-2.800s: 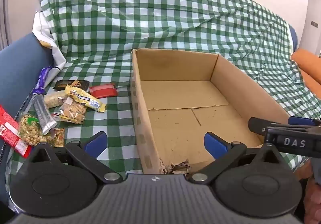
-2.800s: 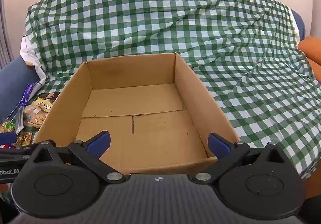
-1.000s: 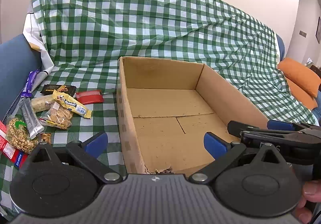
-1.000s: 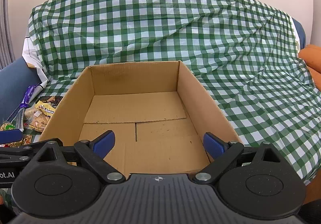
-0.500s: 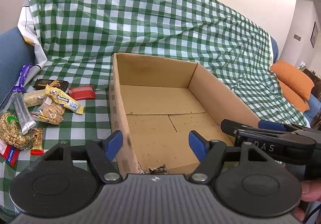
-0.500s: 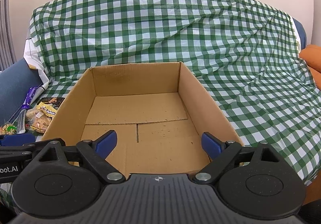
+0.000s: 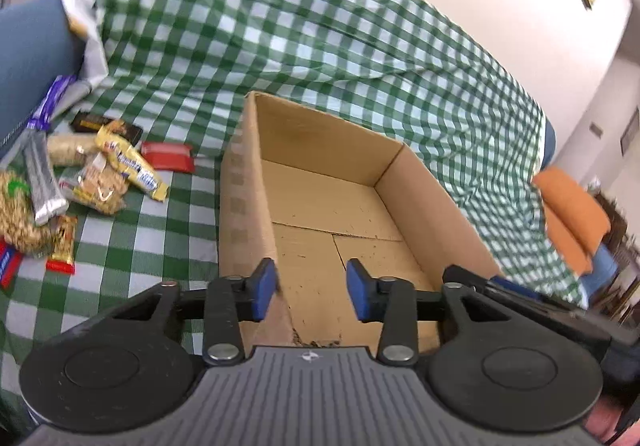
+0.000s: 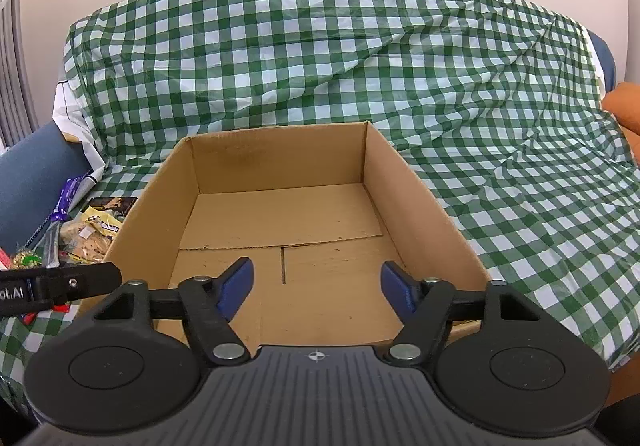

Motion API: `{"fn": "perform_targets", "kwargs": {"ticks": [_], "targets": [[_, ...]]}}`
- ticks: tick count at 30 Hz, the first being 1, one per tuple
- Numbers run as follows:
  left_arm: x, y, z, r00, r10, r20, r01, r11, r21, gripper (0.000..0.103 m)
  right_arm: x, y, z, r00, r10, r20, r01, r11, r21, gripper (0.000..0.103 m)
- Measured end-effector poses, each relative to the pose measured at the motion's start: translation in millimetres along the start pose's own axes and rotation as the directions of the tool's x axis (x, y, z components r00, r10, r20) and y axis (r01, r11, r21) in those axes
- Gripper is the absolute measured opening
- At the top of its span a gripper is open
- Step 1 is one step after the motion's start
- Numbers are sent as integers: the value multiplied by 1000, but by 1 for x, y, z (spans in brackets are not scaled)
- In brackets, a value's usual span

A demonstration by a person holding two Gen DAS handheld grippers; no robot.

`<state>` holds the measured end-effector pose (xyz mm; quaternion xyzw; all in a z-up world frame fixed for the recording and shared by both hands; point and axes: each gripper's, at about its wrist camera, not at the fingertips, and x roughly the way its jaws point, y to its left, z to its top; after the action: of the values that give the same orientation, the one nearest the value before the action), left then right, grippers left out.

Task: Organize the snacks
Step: 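Move both tools from above the cardboard box toward the snack pile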

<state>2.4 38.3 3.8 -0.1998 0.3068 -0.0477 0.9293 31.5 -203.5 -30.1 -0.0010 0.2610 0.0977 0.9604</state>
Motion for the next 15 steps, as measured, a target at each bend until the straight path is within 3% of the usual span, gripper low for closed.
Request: {"fn": "perform_targets", "kwargs": {"ticks": [3,5,8,15], "targets": [[-3,9,5,1000,2,3,-2,999,-46,36,2,3,0,1000,-7,-6,7,1000,-3,66],[-7,13,6,1000,19,12,-18,998,-58,36,5,8,-2,998,-56,-18,55,998,-33,60],[-13,20,9,999,37,28,-35,996,-79,36,10,10,-3,991,-133,-33,132,990,-52,60],[-17,30,9,998,63,26,-61,994,-86,38,13,9,-6,977,-210,-25,209,977,-49,60]]}}
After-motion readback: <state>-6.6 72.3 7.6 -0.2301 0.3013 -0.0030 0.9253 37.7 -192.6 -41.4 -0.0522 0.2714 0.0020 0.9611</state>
